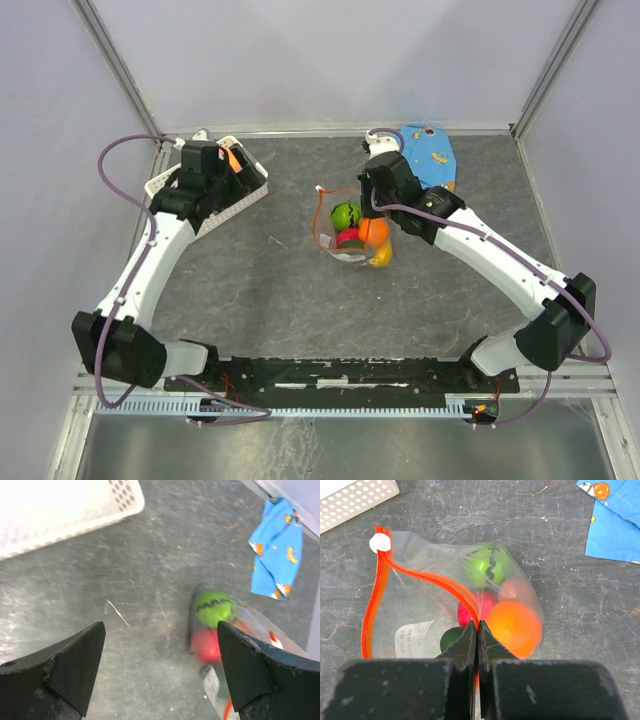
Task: Place the food in the zip-top bag and seal the zipper
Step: Pick up the fake fruit from the bin.
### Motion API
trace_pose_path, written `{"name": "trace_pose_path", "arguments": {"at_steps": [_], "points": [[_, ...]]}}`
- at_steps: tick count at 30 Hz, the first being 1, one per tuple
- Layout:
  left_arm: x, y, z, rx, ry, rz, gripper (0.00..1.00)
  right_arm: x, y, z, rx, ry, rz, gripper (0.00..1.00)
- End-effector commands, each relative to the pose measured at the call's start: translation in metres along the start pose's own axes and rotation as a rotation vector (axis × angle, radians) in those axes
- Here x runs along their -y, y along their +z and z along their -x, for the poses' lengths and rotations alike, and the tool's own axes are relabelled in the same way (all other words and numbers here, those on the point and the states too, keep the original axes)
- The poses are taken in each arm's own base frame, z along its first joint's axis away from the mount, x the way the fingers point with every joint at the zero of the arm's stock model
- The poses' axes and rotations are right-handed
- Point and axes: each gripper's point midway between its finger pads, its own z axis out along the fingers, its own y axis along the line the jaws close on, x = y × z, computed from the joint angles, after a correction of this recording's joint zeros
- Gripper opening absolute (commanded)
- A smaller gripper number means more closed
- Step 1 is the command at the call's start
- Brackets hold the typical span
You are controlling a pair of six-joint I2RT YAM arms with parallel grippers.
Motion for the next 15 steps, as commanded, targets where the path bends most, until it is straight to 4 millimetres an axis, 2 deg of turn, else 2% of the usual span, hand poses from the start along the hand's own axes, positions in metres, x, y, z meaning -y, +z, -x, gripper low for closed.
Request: {"name": "trace_pose_path", "arguments": {"at_steps": [1,8,15], "points": [[-0.028,0.027,0.02,0.007,0.067,0.055,1.0,0.0,-0.003,0.016,0.053,0.001,0.001,0.02],[-0.075,0.072,0.059,0.019,-0.005,0.131,0.99,-0.003,-0.001,0.017,0.045,-0.014,0.011,0.02],[-0.11,0.127,0.087,0.065,-0.093,0.178,0.99,-0.004,0.0,0.021,0.061,-0.025,0.02,0.02]]}}
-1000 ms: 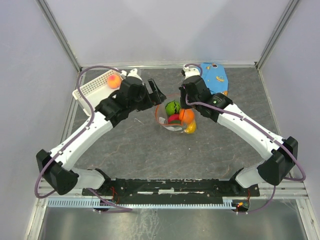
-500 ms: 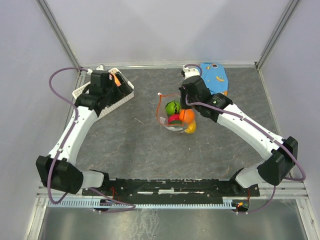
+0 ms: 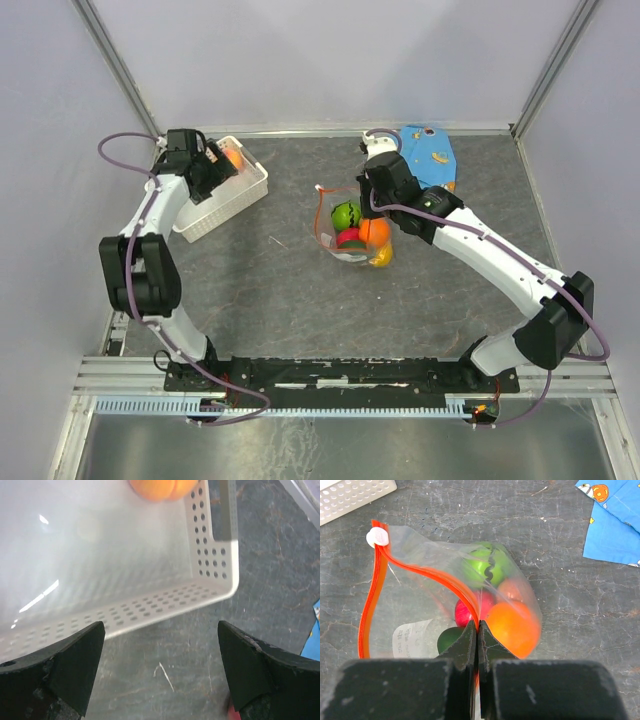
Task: Place the food in the zip-top bag and seal the zipper
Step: Pick up the fake fruit from the bin.
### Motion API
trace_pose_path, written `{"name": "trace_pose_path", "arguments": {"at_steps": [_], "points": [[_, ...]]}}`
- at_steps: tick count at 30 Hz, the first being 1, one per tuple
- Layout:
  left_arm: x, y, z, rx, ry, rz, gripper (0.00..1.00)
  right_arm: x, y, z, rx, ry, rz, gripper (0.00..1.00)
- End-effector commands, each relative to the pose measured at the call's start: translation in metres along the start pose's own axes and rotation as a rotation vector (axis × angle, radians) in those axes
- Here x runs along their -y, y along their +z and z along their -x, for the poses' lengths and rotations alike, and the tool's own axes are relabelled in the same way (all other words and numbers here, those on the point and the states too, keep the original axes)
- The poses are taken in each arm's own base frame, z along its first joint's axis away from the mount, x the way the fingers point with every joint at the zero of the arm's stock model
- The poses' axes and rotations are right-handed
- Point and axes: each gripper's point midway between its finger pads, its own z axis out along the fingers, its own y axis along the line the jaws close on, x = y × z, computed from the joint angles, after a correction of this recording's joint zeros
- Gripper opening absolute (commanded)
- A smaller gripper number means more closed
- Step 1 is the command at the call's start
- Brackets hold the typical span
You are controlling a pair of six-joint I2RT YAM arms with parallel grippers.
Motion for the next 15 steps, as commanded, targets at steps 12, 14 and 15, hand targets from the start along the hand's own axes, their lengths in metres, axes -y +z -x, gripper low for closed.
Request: {"name": "trace_pose_path", "arguments": {"at_steps": [12,14,15], "points": [[0.018,0.107,0.095,0.21,-0.032,-0.127,0.99,-0.008,0.0,0.015,0.034,0.001,0.034,0.02],[0.019,0.122,0.096,0.208,-0.034,-0.139,0.99,-0.007,0.0,0.013,0.025,0.0,0.03,0.02],[0.019,0.129,0.097,0.207,-0.037,-0.143,0.99,-0.006,0.001,0.012,0.021,0.0,0.025,0.02]]}}
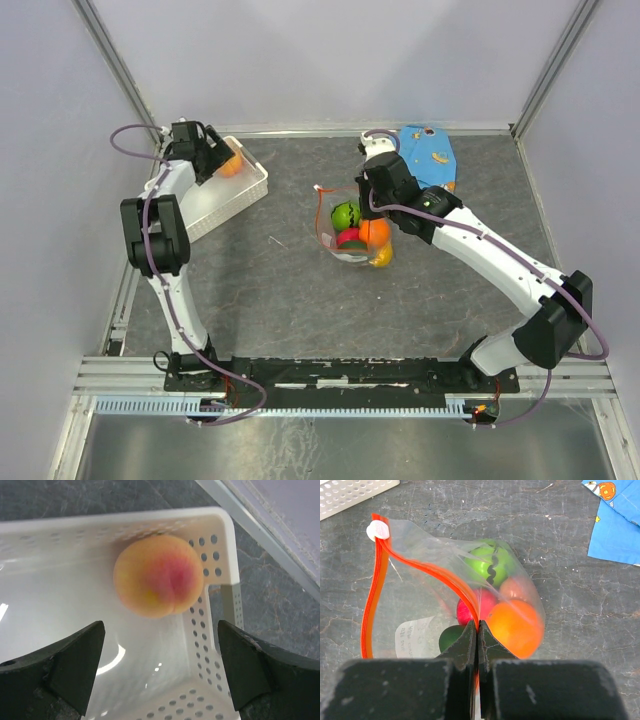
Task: Place the food in the zip-top bag and seal the zipper
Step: Pick up the fake fruit from the bin.
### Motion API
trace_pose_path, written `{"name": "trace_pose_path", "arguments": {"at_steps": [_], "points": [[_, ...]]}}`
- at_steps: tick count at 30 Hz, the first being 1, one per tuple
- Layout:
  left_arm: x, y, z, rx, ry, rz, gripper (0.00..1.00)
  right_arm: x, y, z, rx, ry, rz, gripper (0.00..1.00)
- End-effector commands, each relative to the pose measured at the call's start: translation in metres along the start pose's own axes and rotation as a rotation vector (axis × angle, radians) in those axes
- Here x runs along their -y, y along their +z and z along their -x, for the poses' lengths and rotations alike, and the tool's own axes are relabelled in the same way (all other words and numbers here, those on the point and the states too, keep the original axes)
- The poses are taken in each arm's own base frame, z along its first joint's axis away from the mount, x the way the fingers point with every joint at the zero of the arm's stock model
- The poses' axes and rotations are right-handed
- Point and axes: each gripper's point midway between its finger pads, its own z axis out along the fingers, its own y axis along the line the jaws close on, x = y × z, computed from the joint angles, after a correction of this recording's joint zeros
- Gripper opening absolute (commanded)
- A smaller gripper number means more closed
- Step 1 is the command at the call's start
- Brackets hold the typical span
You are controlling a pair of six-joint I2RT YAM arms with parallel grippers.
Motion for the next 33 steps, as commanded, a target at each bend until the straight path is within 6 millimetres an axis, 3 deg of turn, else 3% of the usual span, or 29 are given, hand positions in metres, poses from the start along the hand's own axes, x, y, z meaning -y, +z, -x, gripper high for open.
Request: {"name": "trace_pose_path", "arguments": {"at_steps": [1,9,11,18,21,25,28,33], "points": [[0.024,0.023,0.035,0.101,-0.001,-0.103,1.0,-0.002,-0.001,0.013,0.029,0.009,0.005,0.02],[0.015,0.065,0.033,0.112,-0.044,-0.085,0.99,0.004,-0.004,0.008,0.008,0.009,-0.025,0.02],[0.004,0.08,0.019,0.084,-0.05,-0.058,0.98,0.006,-0.005,0.006,0.004,0.009,-0.033,0.02],[-0.005,0.082,0.01,0.063,-0.021,-0.043,0.86,0.01,-0.008,0.004,0.001,0.017,-0.049,0.02],[-0.006,0.075,0.007,0.054,0.01,-0.045,0.76,0.009,-0.008,0.003,0.0,0.019,-0.044,0.02],[0.004,0.042,0.018,0.079,0.061,-0.061,0.65,0.006,-0.007,0.003,-0.003,0.021,-0.032,0.02],[0.007,0.017,0.024,0.092,0.089,-0.067,0.63,0.003,-0.007,0.004,-0.002,0.025,-0.014,0.02],[0.019,-0.02,0.014,0.054,0.092,-0.115,0.57,-0.001,-0.003,0.005,-0.002,0.024,0.0,0.02]]}}
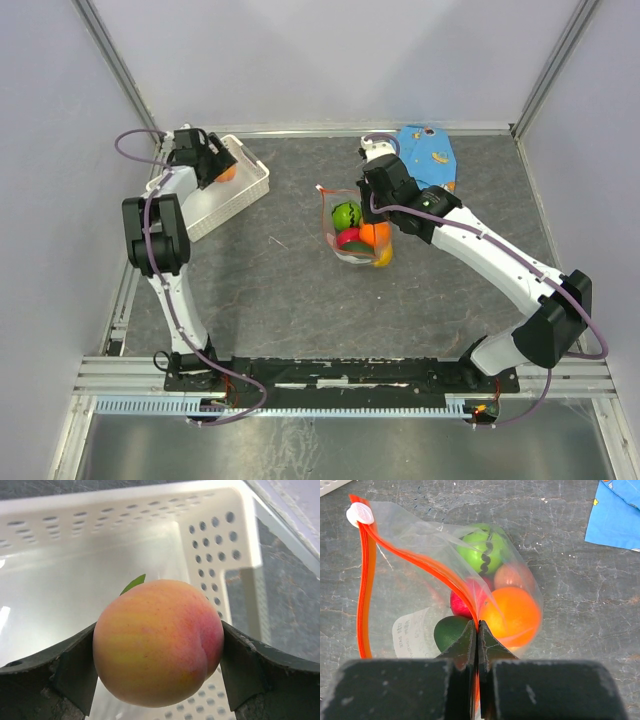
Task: Place the food in the zip-top bag and seal the zipper
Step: Pick up the fake fruit from the bin, then place the fake fruit in the zipper food storage bag.
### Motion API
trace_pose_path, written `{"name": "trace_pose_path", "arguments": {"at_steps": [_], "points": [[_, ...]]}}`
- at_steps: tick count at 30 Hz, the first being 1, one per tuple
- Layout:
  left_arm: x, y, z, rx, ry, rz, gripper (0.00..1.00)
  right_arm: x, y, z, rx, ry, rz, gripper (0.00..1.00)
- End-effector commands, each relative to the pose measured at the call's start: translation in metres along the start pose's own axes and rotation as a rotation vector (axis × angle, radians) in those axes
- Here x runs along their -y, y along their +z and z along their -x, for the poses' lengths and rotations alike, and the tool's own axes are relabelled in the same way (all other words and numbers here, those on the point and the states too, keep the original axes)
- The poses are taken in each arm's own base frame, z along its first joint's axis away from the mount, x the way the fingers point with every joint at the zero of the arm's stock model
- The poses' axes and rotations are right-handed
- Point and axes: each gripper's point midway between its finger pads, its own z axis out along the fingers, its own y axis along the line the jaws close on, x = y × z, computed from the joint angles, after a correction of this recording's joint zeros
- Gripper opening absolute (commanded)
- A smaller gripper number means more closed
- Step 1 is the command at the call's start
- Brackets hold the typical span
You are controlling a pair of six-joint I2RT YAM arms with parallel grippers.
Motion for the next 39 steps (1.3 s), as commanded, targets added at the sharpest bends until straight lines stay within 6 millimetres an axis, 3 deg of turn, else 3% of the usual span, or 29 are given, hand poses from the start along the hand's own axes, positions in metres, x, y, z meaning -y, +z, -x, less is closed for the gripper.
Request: {"name": "trace_pose_path", "arguments": {"at_steps": [1,14,19,25,39], "points": [[0.035,-0.058,0.026,0.053,0.051,-0.107,0.57,-0.009,-0.002,0.02,0.055,0.033,0.037,0.02],[0.071,-0.159,-0.036,-0.063,0.053,-0.275,0.56,-0.023,0.007,0.022,0.054,0.047,0.094,0.02],[0.089,-0.207,-0.054,-0.074,0.083,-0.35,0.56,-0.027,0.011,0.022,0.051,0.047,0.108,0.02],[0.108,-0.261,-0.089,-0.092,0.144,-0.432,0.56,-0.032,0.013,0.024,0.047,0.045,0.127,0.02],[0.178,-0.367,-0.157,-0.11,0.267,-0.76,0.56,-0.032,0.008,0.022,0.032,0.036,0.137,0.02]]}}
